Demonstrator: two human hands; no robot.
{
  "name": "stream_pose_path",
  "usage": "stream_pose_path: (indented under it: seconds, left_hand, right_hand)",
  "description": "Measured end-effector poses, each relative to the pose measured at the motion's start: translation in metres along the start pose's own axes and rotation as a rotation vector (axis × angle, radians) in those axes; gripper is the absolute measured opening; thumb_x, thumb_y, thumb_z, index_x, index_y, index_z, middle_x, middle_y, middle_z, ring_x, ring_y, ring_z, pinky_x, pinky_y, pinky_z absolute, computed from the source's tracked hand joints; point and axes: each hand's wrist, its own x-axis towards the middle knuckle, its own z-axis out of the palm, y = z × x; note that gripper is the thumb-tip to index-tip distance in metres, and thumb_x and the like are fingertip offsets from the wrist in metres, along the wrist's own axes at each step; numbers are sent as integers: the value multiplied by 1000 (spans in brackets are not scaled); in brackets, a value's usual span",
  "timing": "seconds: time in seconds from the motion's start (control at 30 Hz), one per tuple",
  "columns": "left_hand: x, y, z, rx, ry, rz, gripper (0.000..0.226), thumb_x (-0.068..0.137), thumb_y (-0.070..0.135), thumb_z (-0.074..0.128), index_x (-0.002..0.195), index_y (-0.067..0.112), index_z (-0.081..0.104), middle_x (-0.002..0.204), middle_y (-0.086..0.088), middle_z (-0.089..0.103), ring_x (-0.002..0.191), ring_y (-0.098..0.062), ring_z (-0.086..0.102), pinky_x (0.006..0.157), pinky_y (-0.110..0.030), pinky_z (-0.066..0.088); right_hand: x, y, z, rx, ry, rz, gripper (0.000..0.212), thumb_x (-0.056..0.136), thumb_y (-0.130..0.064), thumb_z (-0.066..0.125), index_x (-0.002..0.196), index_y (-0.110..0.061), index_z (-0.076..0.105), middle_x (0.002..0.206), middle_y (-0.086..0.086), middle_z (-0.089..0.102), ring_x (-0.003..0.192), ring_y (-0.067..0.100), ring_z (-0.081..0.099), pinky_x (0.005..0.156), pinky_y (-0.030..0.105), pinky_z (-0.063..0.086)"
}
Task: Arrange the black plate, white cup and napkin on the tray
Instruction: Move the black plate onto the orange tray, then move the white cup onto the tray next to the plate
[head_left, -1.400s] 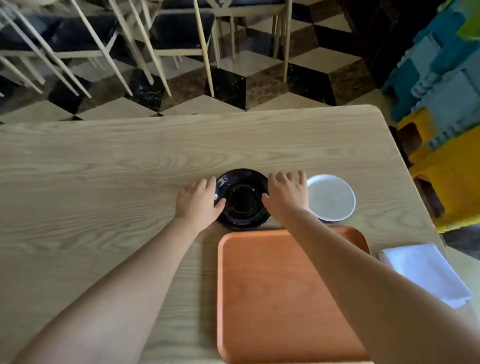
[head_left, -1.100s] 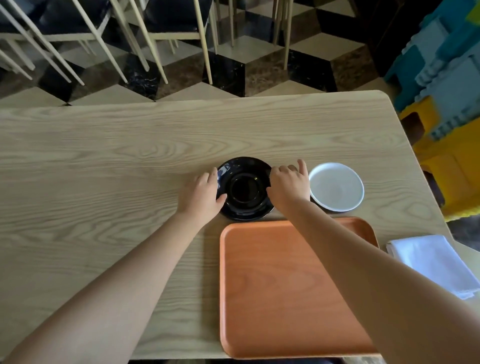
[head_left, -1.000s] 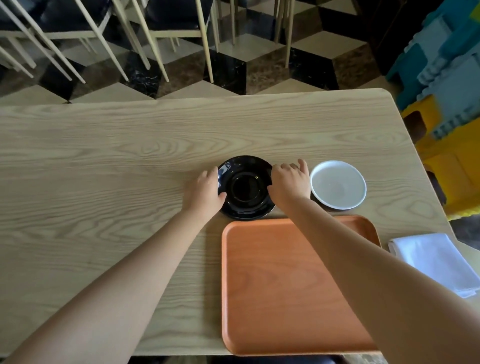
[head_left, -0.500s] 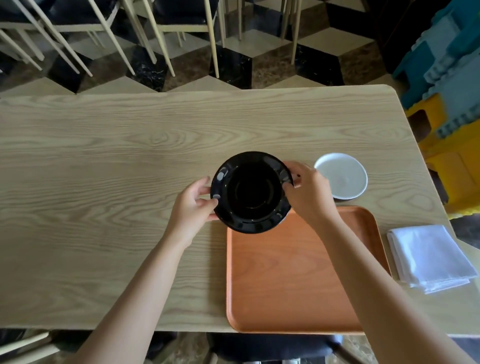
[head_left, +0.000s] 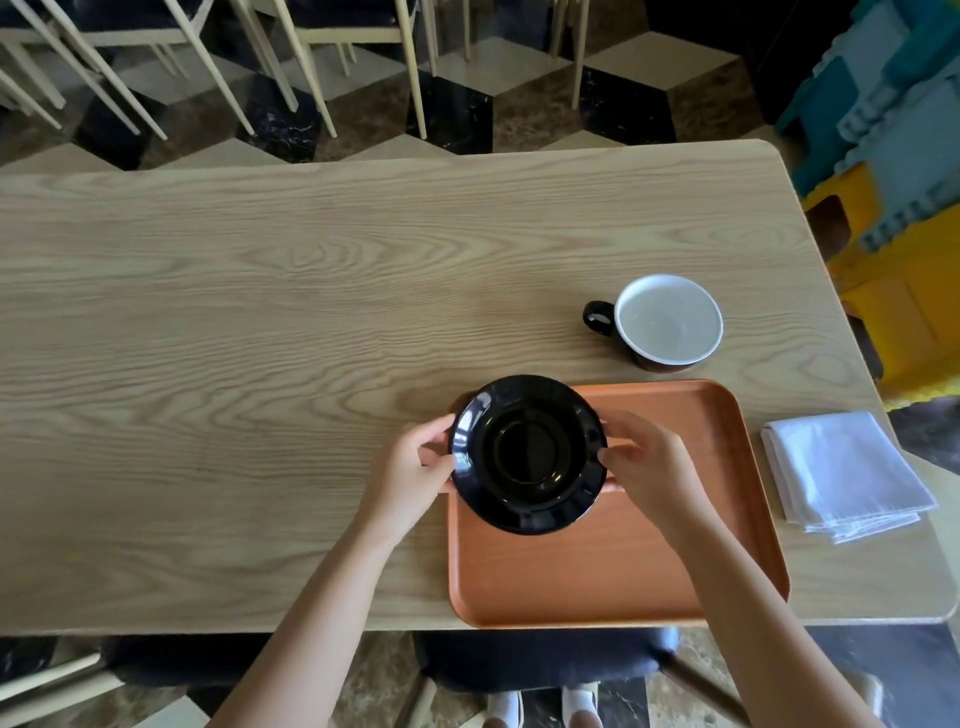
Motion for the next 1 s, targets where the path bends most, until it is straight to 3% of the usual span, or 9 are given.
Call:
stream_pose_path:
  seconds: [0.1, 0.17, 0.4, 0.6, 0.8, 0.9, 1.0]
  left_hand:
    - [-2, -2, 3, 69, 67, 26, 47, 80, -3, 58, 122, 18, 58, 103, -3, 63, 65, -8, 66, 67, -36, 60]
    - [-4, -3, 5, 102, 92, 57, 46, 80, -2, 60, 121, 19, 59, 101, -1, 63, 66, -9, 65, 63, -33, 61]
    - [-10, -7, 10, 87, 186, 89, 45, 77, -7, 63, 114, 17, 64, 88, -9, 61, 75, -23, 64, 68, -44, 59]
    - [-8, -11, 10, -9, 160, 36, 44, 78, -5, 62, 114, 20, 64, 85, -2, 61, 73, -13, 62, 59, -24, 59]
    - [-7, -10, 0, -114, 29, -31, 42, 80, -2, 64, 116, 20, 62, 85, -2, 64, 74, -6, 66, 63, -18, 56]
    - [-4, 1, -9, 26, -36, -33, 36, 83, 4, 64, 118, 13, 61, 86, 0, 65, 77, -10, 65, 69, -22, 58]
    - [3, 25, -18, 359, -4, 52, 25, 84, 15, 62, 109, 14, 67, 89, 3, 70, 82, -12, 66, 80, -28, 52]
  right_hand:
    - [0, 4, 3, 44, 13, 26, 60, 72, 12, 48, 85, -43, 66, 97, 1, 70, 73, 18, 69, 57, 33, 57]
    - [0, 6, 4, 58, 17, 33, 61, 72, 13, 47, 84, -43, 67, 94, -2, 71, 70, 15, 69, 53, 28, 56]
    - [-3, 16, 5, 47, 34, 27, 57, 73, 10, 49, 92, -41, 66, 96, -2, 72, 80, 23, 69, 63, 40, 59]
    - [-3, 17, 3, 25, 18, 38, 51, 75, 7, 51, 96, -37, 65, 100, 5, 70, 85, 26, 68, 71, 49, 58]
    - [-4, 8, 1, 85, -20, 83, 46, 78, 8, 49, 99, -30, 65, 97, 8, 70, 76, 20, 70, 59, 34, 58]
    - [-5, 1, -5, 38, -39, 128, 36, 80, 3, 55, 103, -23, 64, 93, 4, 70, 77, 21, 69, 65, 36, 59]
    - [-5, -10, -25, -118, -16, 95, 24, 82, -5, 60, 102, -18, 64, 86, -4, 68, 76, 22, 68, 74, 41, 58]
